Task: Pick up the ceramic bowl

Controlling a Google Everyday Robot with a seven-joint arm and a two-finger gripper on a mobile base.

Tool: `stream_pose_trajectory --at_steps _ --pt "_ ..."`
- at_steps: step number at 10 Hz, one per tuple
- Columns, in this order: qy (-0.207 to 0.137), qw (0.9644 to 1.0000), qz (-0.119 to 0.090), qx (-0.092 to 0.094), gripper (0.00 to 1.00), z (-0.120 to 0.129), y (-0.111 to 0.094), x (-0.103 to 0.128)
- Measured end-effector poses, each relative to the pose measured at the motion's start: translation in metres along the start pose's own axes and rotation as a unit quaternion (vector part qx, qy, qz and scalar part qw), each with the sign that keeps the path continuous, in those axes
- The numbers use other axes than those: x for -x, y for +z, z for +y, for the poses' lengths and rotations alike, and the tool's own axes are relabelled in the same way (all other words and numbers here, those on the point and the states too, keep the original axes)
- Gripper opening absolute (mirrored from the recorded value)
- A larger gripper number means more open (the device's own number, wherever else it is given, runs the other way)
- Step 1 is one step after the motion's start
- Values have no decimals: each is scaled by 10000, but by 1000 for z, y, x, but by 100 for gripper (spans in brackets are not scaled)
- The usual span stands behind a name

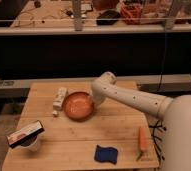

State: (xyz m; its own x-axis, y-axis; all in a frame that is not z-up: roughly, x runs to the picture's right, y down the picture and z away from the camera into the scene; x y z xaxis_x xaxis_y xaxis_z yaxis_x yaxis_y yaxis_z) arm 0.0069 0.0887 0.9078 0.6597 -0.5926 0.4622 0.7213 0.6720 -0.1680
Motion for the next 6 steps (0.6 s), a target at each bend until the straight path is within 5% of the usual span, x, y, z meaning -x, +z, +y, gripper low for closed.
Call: stream_pose_trajectory --at_steps 4,6 --pt "-45 10000 31 -40 11 -9 3 -4" --pt "-73 9999 71 -39 8 -17 8 -2"
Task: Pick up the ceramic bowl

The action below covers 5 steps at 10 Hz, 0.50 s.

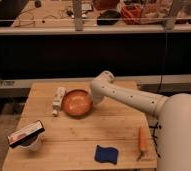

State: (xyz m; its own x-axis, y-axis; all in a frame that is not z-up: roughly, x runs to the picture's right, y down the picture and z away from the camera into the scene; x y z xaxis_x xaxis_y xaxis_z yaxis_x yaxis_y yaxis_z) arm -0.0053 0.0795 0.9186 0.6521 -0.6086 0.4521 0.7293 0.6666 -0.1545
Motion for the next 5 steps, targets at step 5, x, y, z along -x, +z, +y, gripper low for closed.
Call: stream_pose_trajectory --at_steps 5 --pt "-104 9999 51 -20 8 -13 5 -2"
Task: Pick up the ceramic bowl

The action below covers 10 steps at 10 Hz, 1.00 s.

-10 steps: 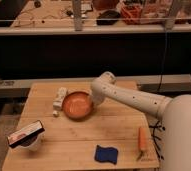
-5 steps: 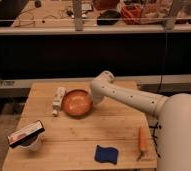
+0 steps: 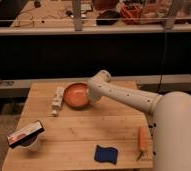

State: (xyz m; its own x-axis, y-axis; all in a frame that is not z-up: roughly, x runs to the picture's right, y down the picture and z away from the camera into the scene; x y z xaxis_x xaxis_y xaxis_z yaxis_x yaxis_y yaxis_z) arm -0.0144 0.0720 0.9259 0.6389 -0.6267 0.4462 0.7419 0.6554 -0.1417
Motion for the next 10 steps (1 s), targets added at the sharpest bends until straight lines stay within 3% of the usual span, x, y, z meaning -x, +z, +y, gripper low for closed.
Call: stream_pose_trajectory --at_steps 5,8,10 --pt "-148 9999 67 -30 14 -25 11 5" --pt "-249 9996 127 -60 5 -28 10 0" --pt "-299 9994 159 -102 5 -33 11 -6"
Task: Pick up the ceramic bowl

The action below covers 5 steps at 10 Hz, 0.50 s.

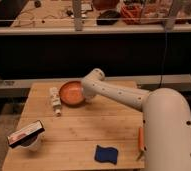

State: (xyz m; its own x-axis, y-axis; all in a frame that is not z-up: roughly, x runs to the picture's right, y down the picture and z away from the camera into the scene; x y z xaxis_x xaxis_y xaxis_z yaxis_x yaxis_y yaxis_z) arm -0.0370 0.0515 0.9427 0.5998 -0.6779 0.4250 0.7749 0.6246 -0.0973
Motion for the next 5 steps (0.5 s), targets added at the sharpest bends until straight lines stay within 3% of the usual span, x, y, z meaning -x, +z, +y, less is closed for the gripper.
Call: stream_pose_trajectory --at_steps 2,5 --pt "-65 10000 13 -39 5 -13 4 0" --pt "-124 9999 51 -75 5 -11 3 -4"
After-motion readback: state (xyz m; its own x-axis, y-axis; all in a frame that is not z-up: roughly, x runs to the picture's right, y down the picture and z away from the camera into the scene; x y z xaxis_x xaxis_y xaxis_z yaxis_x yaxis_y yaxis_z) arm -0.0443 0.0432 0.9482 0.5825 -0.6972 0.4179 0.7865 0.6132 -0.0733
